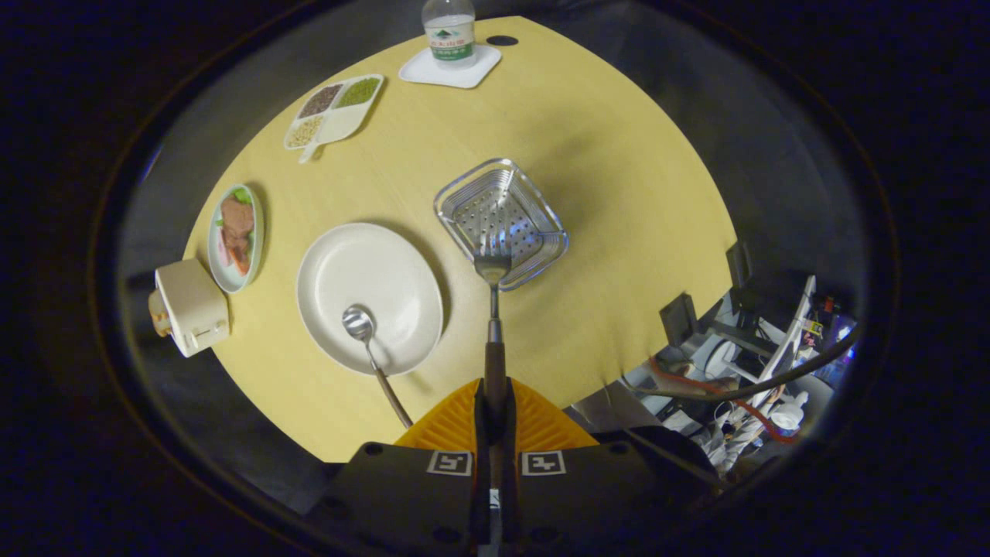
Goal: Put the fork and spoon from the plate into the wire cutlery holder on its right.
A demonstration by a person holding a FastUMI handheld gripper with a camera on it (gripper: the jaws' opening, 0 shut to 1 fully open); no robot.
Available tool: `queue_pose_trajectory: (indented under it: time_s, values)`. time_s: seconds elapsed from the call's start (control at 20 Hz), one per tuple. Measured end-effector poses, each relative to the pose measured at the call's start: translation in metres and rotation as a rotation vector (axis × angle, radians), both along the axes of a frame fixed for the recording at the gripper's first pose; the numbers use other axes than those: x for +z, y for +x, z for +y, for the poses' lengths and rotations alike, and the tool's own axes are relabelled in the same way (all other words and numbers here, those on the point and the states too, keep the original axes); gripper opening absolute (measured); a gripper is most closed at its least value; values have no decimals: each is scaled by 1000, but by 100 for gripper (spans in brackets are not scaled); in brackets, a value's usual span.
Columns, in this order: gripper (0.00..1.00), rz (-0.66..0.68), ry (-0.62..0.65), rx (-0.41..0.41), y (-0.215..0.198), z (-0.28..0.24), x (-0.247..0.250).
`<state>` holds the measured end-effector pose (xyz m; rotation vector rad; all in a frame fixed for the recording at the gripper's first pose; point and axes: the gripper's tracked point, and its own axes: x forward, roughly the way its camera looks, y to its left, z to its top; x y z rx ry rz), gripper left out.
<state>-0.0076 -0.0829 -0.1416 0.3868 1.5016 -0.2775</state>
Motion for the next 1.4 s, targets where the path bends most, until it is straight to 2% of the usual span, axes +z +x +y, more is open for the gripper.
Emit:
queue_pose_trajectory:
  time_s: [0.35,0.5,0.65,0.85,1.25,1.3,1.4]
  values:
    - [9,70,28,85,22,-12,-30]
    - [10,77,32,96,32,-16,-39]
    - [14,65,32,89,39,-17,-40]
    - [18,67,35,86,34,-18,-36]
    - [93,13,-36,78,15,-13,0]
    - [100,4,-34,68,12,-9,8]
    - [100,-29,-32,52,6,4,21]
